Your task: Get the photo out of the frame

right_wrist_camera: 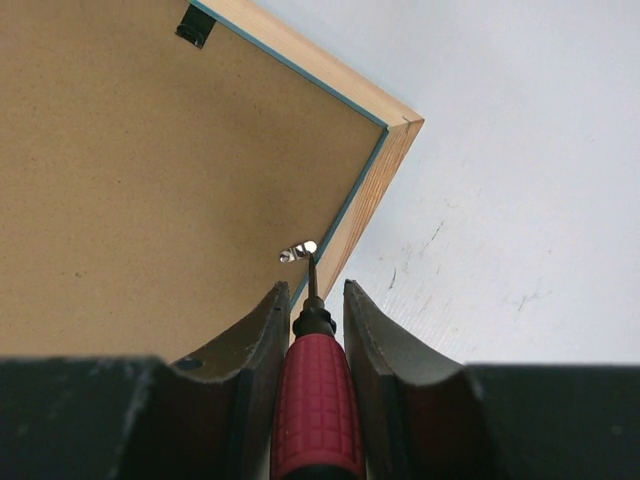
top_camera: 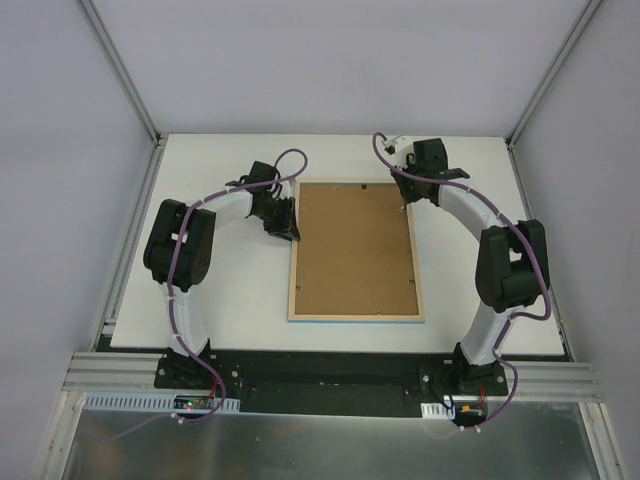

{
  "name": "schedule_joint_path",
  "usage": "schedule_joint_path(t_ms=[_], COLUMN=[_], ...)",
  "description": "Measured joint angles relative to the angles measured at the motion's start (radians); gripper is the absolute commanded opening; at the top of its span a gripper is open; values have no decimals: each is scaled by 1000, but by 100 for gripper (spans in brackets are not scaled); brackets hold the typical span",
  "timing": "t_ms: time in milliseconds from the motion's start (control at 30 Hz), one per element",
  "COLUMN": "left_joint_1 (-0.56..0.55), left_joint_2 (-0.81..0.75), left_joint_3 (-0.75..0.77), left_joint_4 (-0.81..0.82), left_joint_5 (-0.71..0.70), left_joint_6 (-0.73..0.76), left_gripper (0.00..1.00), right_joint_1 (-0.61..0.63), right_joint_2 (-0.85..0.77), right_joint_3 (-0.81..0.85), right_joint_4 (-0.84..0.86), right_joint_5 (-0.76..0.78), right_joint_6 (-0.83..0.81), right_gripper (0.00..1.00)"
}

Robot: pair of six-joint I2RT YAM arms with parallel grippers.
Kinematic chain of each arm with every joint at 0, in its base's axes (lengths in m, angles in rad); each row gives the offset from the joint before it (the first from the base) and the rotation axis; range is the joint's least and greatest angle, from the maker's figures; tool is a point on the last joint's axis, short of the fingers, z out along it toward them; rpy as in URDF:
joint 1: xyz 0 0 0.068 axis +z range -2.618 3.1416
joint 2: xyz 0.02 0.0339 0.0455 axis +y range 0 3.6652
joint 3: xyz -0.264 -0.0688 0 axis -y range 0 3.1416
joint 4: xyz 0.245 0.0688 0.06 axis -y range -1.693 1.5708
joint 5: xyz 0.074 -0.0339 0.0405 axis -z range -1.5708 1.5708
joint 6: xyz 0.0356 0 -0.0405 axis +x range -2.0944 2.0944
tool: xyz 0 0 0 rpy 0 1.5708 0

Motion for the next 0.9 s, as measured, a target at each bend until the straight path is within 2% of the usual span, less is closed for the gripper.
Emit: schedule_joint_path(t_ms=[900], left_joint_1=[1], left_joint_2=[1], left_joint_3=[0], left_joint_4=[0], left_joint_5=[10], left_joint_6=[7], left_gripper=[0], right_joint_1=[28], right_joint_2=[-7], right_joint_3=[-13], right_joint_4=[28], right_joint_5=[23], right_joint_6=[3], right_gripper=[1])
